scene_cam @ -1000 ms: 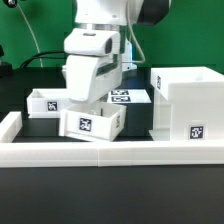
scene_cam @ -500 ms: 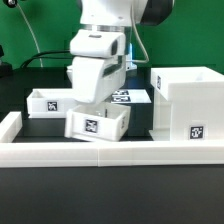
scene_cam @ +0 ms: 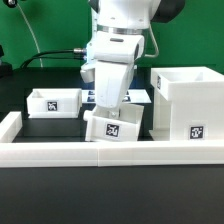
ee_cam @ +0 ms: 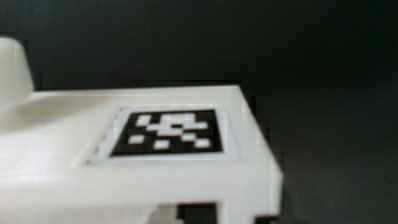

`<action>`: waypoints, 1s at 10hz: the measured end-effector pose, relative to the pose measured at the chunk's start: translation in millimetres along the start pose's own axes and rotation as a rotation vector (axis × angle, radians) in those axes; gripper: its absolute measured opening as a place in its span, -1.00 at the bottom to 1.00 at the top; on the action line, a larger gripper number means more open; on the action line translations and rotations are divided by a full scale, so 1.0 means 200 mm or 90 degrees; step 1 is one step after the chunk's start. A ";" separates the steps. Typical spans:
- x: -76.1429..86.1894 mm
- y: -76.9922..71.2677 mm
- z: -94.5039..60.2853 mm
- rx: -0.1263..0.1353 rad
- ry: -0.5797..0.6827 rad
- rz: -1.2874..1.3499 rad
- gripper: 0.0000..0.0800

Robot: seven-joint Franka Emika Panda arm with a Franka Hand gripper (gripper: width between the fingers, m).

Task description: Assemble drawer

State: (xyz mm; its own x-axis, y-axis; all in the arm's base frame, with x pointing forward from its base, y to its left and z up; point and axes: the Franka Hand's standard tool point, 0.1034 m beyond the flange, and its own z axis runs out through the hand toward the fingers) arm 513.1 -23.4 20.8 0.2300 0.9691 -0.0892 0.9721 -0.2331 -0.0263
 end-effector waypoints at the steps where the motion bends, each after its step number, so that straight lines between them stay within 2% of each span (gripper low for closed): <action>1: -0.01 -0.01 0.00 0.017 -0.006 0.000 -0.89; 2: -0.02 0.00 0.00 0.026 -0.009 -0.006 -0.89; 6: -0.04 0.01 0.00 0.022 -0.004 -0.016 -0.89; 8: -0.15 0.04 0.01 0.018 0.034 -0.027 -0.89; 9: -0.18 0.04 0.01 0.020 0.040 -0.020 -0.89; 10: -0.17 0.04 0.02 0.011 0.039 -0.018 -0.89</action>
Offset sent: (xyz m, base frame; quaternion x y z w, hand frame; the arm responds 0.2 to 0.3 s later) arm 0.0000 0.0000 0.0000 0.0000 0.0000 0.0000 1.0000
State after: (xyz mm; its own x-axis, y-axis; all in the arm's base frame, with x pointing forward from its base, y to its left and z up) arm 513.0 -58.9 20.4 0.2048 0.9784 -0.0265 0.9775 -0.2058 -0.0458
